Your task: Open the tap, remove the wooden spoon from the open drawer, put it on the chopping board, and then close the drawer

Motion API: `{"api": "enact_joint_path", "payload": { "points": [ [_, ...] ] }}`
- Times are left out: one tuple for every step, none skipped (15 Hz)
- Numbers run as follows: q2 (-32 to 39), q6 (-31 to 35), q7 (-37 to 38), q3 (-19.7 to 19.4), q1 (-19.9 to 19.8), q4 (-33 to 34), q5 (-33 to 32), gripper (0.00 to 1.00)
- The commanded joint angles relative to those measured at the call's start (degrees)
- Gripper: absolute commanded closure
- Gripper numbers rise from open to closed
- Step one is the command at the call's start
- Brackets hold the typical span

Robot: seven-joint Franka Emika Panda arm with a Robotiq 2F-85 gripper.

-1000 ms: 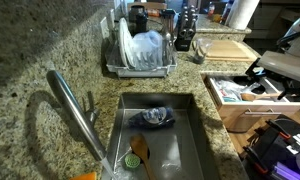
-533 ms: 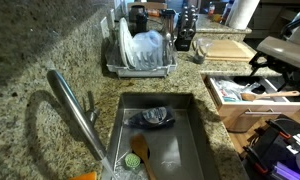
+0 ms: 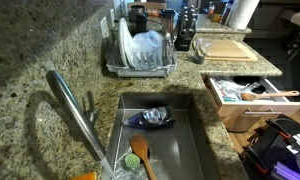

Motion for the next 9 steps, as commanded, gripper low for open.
{"api": "enact_joint_path", "payload": {
  "points": [
    [-0.87, -0.66, -0.01, 0.13, -0.97, 0.09, 0.30, 0.00],
    [-1.37, -0.95, 0.38, 0.11, -1.09, 0.08, 0.30, 0.00],
    [-0.40, -0.21, -2.90, -1.19, -0.36, -0.79, -0.56, 0.00],
    [0.42, -0.04, -5.95, -3.33, 0.08, -0.31, 0.11, 0.00],
    [0.96, -0.55, -9.01, -6.88, -1.04, 0.02, 0.81, 0.00],
    [1.40, -4.32, -9.75, -9.14, -3.61, 0.01, 0.52, 0.00],
    [1.30, -6.66, -9.87, -10.61, -5.35, -0.02, 0.16, 0.00],
    [1.56, -8.75, -10.09, -12.63, -7.49, -0.06, -0.41, 0.00],
    [2.26, -10.71, -10.86, -15.06, -9.60, 0.01, -0.91, 0.00]
  ]
}}
